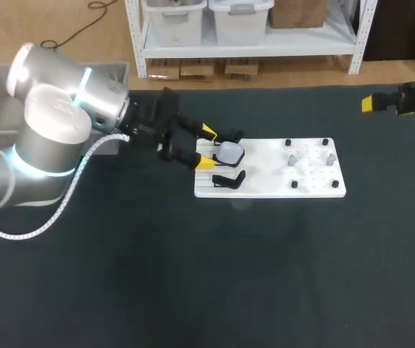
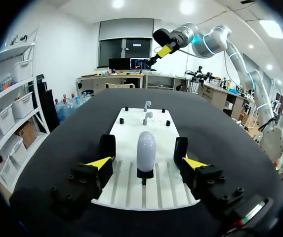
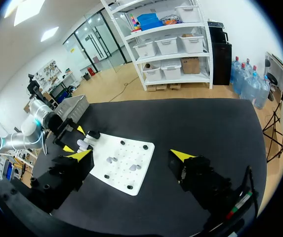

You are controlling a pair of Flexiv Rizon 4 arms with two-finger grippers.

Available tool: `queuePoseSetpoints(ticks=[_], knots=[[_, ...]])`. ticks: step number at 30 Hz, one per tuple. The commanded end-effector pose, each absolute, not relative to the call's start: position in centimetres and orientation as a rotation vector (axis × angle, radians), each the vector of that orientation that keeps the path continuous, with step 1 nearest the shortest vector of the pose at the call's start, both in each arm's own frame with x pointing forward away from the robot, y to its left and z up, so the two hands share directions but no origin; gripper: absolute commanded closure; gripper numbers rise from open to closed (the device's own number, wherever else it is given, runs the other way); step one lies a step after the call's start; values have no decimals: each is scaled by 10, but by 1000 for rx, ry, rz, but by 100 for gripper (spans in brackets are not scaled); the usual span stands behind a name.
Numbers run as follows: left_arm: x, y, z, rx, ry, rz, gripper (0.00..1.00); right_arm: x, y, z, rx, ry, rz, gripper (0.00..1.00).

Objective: Pick up each earbud case from the left stands, insert the matching earbuds, close the lid, and place the case in the box.

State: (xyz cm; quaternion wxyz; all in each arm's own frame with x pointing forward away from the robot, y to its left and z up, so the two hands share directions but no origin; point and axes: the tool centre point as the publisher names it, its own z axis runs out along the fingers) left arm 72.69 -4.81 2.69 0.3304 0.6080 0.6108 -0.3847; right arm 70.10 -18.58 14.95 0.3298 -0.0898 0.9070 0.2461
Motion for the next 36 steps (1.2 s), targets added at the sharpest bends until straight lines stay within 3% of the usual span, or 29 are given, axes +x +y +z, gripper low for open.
queuePoseSetpoints(ticks=[1,9,12,19,22,36], knots=[[723,-52,23,1577,1597,-992,12,701,-186,150,-235,2373,643,0],[725,-60,17,1551,1606,-999,15,701,-186,150,-235,2373,643,0],[727,-62,16,1529,1605,-1007,29,701,-186,150,-235,2373,643,0],[730,-66,16,1524,1594,-1028,30,701,-186,150,-235,2373,643,0],[732,-66,16,1520,1591,-1035,38,701,-186,150,-235,2373,643,0],[732,-71,16,1531,1567,-1071,35,701,-186,150,-235,2373,643,0]])
